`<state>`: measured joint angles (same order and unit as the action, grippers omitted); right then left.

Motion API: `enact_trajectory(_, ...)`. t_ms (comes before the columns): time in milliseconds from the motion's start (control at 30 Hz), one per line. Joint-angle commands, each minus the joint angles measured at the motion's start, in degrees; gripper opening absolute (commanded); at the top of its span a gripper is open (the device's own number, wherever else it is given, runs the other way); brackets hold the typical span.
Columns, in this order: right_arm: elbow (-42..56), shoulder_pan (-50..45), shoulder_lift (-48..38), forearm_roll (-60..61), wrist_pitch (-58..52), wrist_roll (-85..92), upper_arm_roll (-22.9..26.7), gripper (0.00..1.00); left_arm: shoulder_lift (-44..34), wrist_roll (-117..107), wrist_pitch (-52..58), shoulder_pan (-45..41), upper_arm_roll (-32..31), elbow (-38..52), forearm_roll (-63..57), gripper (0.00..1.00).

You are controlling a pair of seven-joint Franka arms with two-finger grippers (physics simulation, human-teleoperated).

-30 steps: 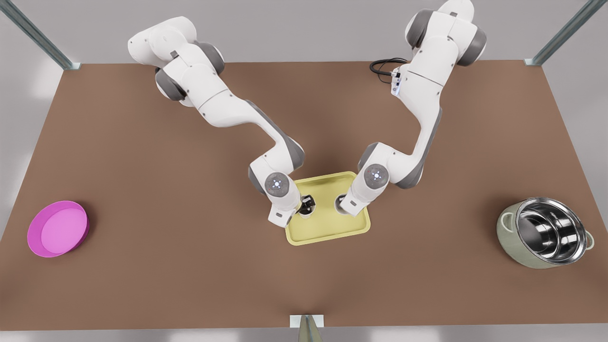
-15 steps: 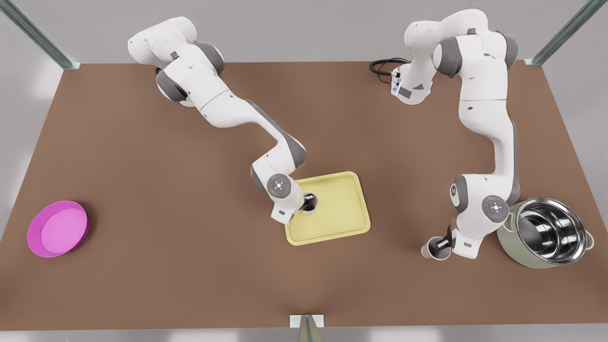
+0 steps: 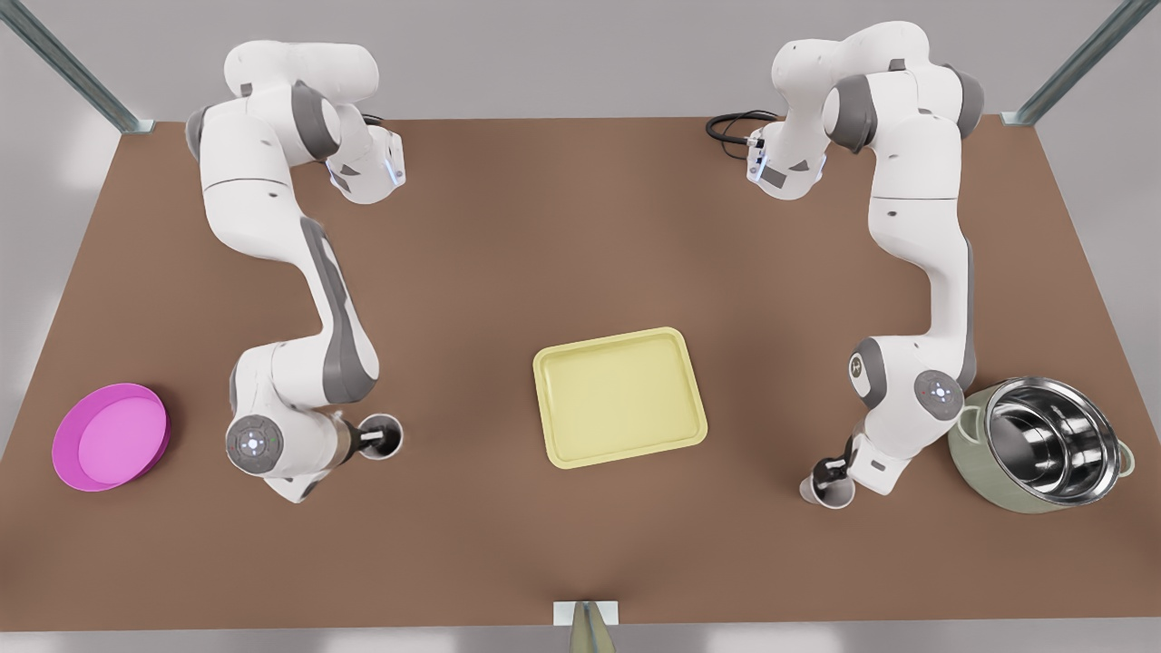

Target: Use the left arm to pick up the white IKEA cup from the tray and place it on the middle-left position; use the right arm to pick up the white IKEA cup from the tray and place it on the middle-right position

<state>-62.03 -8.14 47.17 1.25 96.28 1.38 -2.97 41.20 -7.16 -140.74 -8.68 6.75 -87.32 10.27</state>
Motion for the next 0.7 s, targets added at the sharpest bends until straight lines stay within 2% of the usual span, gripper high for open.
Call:
enact_trajectory(0,-0.28,0.05,1.70,-2.30,-1.80,32.98,0.42,0.00,-0.07,3.91,-0.32,-0.02,0.02,0.05,-2.44,1.00)
enact_trajectory(167,-0.28,0.14,4.25,-2.21,-2.15,32.63,0.68,0.00,-0.42,4.26,0.03,0.25,0.11,0.40,-2.71,1.00)
enact_trajectory(200,-0.28,0.14,4.25,-2.04,-2.85,32.54,0.68,0.00,-4.71,4.26,7.48,0.60,0.20,0.40,-2.80,1.00)
enact_trajectory(233,-0.28,0.14,4.25,-1.86,-3.03,32.46,0.77,0.00,-10.60,4.26,19.43,0.51,0.20,1.62,-3.23,1.00)
enact_trajectory(267,-0.02,0.14,4.16,-1.16,-6.63,31.31,0.60,0.00,-13.78,4.34,36.22,0.51,0.37,9.08,-3.24,1.00)
enact_trajectory(300,-0.02,0.14,4.16,0.25,-8.30,30.79,0.51,0.00,-14.92,4.69,46.42,0.33,0.29,14.72,-4.99,1.00)
enact_trajectory(333,-0.11,0.14,4.16,1.47,-8.30,30.17,0.42,0.00,-21.42,10.31,51.97,0.25,-0.15,12.80,-6.49,1.00)
enact_trajectory(400,-0.28,0.14,4.25,4.46,-8.30,29.99,0.33,0.00,-32.06,11.46,38.79,0.07,-0.42,-5.58,-6.49,1.00)
enact_trajectory(500,-0.37,0.14,4.25,5.96,-8.30,30.08,0.33,0.00,-31.97,10.94,39.76,-0.02,-0.50,-4.70,-6.49,1.00)
enact_trajectory(567,-0.02,-2.50,3.90,0.42,-7.69,28.06,0.59,0.00,-31.80,11.02,39.76,0.07,-0.50,-4.70,-6.58,1.00)
enact_trajectory(667,0.24,-4.78,3.37,-2.04,-0.31,28.50,3.75,0.00,-31.97,10.76,41.51,-0.19,-1.74,-3.29,-7.54,1.00)
